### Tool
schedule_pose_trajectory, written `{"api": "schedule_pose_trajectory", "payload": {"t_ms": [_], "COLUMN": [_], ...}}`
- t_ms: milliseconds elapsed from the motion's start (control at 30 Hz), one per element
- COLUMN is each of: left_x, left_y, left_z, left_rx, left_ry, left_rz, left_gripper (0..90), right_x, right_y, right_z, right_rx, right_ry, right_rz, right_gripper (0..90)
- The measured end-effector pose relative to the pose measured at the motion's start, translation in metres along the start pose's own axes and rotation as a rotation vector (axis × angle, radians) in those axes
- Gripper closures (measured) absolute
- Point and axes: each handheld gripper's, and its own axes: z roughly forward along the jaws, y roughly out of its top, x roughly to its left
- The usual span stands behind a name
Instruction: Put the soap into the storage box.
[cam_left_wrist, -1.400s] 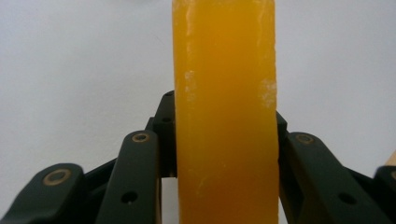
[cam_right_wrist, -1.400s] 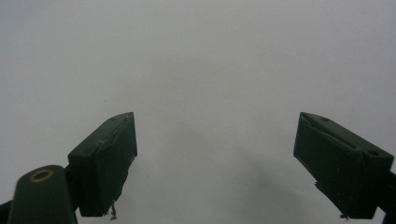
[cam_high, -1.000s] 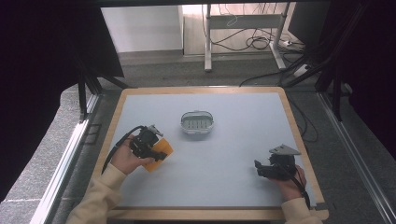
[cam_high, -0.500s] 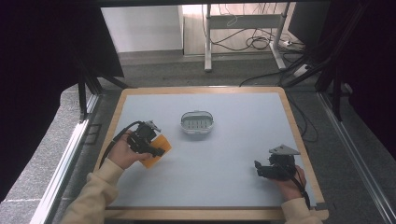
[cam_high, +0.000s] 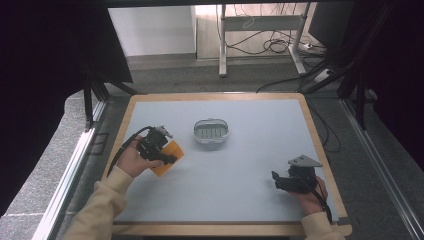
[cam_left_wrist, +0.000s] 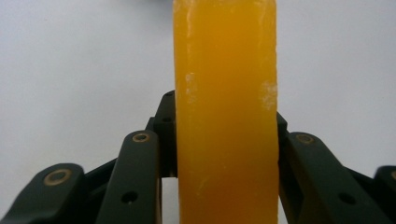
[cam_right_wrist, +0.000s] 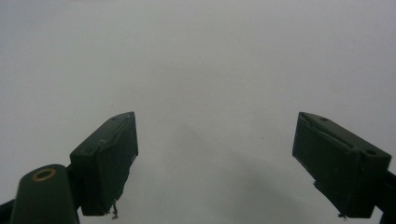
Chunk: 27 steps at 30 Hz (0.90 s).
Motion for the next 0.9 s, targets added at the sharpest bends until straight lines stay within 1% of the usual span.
{"api": "schedule_pose_trajectory", "payload": {"t_ms": [133,167,200,300,533,633,667,700,900], "left_x": [0.001,0.001,0.001,0.001,0.004,0.005,0.005,0.006,0.007], "left_y": [0.003,0.004,0.006,0.007,0.012,0.015,0.015,0.017,0.023], "left_z": [-0.002,-0.002,-0.003,-0.003,-0.002,-0.003,-0.004,-0.004,-0.002], "left_rx": [-0.004,-0.006,-0.006,-0.005,-0.005,-0.019,-0.033,-0.041,-0.044], "left_ry": [0.006,0.007,0.013,0.013,0.014,0.022,0.028,0.025,0.018], "left_rz": [0.01,0.018,0.019,0.024,0.029,0.034,0.035,0.034,0.046], "left_gripper": [61.8,61.8,61.8,61.8,61.8,61.8,61.8,61.8,61.8], "right_x": [0.0,0.0,0.0,0.001,0.002,0.002,0.002,0.002,0.002], "right_y": [0.0,0.0,0.0,0.001,0.001,0.001,0.001,0.001,0.001], "right_z": [-0.001,-0.001,-0.001,-0.002,-0.001,-0.001,-0.001,-0.001,-0.002], "right_rx": [-0.008,-0.01,-0.014,-0.025,-0.025,-0.025,-0.025,-0.031,-0.042], "right_ry": [0.001,0.003,0.006,0.018,0.025,0.024,0.024,0.022,0.014], "right_rz": [0.001,0.001,-0.001,-0.005,-0.01,-0.01,-0.01,-0.013,-0.012], "right_gripper": [14.6,14.6,14.6,14.6,14.6,14.6,14.6,14.6,14.7]}}
